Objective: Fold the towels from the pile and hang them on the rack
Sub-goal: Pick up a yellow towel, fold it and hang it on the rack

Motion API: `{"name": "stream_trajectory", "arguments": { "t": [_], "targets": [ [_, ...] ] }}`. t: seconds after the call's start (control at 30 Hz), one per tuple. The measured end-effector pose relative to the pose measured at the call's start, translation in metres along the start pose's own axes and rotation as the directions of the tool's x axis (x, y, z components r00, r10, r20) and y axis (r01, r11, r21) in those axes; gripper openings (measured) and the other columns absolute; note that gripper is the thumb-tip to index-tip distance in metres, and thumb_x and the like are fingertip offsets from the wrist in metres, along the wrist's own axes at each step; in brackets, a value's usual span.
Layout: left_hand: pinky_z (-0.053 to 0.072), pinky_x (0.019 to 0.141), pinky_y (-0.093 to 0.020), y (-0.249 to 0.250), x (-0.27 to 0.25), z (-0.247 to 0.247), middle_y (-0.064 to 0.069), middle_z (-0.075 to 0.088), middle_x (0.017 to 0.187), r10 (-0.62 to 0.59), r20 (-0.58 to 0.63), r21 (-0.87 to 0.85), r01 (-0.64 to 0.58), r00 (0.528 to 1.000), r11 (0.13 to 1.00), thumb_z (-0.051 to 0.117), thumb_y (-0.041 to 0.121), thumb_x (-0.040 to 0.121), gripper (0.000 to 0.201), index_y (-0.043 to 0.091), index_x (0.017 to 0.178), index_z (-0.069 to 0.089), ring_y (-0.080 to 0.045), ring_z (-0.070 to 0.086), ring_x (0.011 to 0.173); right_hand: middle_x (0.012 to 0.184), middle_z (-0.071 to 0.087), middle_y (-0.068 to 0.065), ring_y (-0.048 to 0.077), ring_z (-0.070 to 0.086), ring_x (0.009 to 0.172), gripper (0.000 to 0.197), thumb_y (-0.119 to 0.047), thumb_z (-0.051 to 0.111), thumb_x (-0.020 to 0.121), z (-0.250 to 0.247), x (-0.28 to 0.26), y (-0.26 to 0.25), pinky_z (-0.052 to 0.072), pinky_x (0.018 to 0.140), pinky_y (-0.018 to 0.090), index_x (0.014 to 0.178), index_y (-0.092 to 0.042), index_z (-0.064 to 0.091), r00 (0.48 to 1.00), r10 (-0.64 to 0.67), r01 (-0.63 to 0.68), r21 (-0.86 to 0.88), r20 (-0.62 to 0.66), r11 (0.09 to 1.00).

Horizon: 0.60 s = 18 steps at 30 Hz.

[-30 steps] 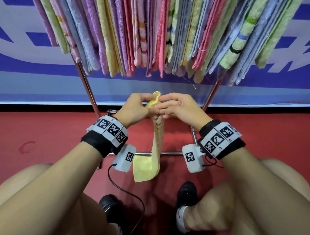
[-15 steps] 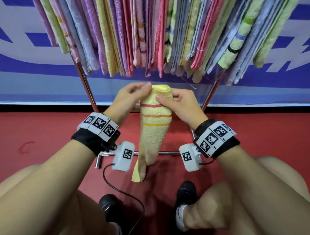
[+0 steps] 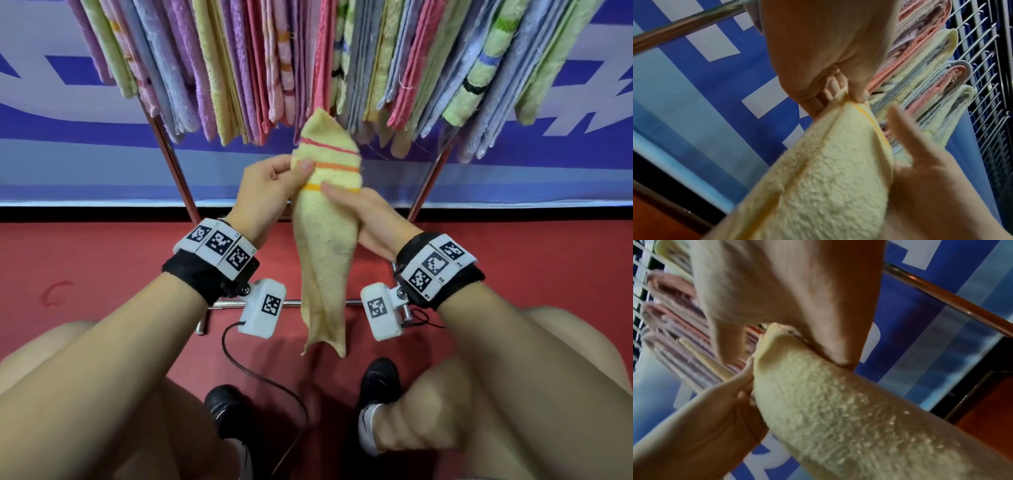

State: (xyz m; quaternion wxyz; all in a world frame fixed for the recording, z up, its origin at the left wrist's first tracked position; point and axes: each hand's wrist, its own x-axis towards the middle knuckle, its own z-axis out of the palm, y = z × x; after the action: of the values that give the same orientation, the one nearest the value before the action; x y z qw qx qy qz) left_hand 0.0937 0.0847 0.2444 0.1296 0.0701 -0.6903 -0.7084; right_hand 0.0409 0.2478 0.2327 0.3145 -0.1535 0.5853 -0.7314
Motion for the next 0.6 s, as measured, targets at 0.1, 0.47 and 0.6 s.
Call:
{"name": "stream_trajectory", "arguments": {
  "t": [0.1,0.47,0.6],
  "targets": [
    [0.053,0.070,-0.024,-0.010,0.005,-0.008,0.000,0.072,0.084,0.065,-0.162,0.146,-0.041,0.985,0.989,0.074,0.025,0.090,0.015,0.011,0.093,0.068,-0.009,0.067,0.077,0.119,0.074,0.014,0.022,0.072,0.110,0.020,-0.009,0.067,0.097,0.003,0.003,0.009,0.056,0.100,0.037,0.116,-0.007,0.070,0.990,-0.061,0.037,-0.183,-0.126,0.982],
    [0.053,0.080,-0.023,-0.048,-0.015,-0.001,0.006,0.073,0.089,-0.029,-0.026,0.438,0.037,0.999,0.898,0.083,0.035,0.080,0.025,0.015,0.087,0.069,-0.009,0.068,0.083,0.113,0.077,0.007,0.024,0.073,0.109,0.019,-0.023,0.069,0.096,-0.007,0.018,0.011,0.055,0.101,0.052,0.111,-0.013,0.073,0.911,-0.187,0.124,-0.189,-0.367,0.974],
    [0.049,0.074,-0.022,-0.039,-0.014,0.000,0.000,0.070,0.079,0.019,-0.038,0.360,-0.004,0.999,0.933,0.077,0.022,0.086,0.018,0.008,0.081,0.067,-0.006,0.062,0.072,0.109,0.078,0.009,0.025,0.074,0.105,0.016,-0.022,0.067,0.099,-0.005,0.018,0.008,0.056,0.099,0.051,0.107,-0.010,0.074,0.903,-0.208,0.127,-0.228,-0.376,0.965]
  ]
}}
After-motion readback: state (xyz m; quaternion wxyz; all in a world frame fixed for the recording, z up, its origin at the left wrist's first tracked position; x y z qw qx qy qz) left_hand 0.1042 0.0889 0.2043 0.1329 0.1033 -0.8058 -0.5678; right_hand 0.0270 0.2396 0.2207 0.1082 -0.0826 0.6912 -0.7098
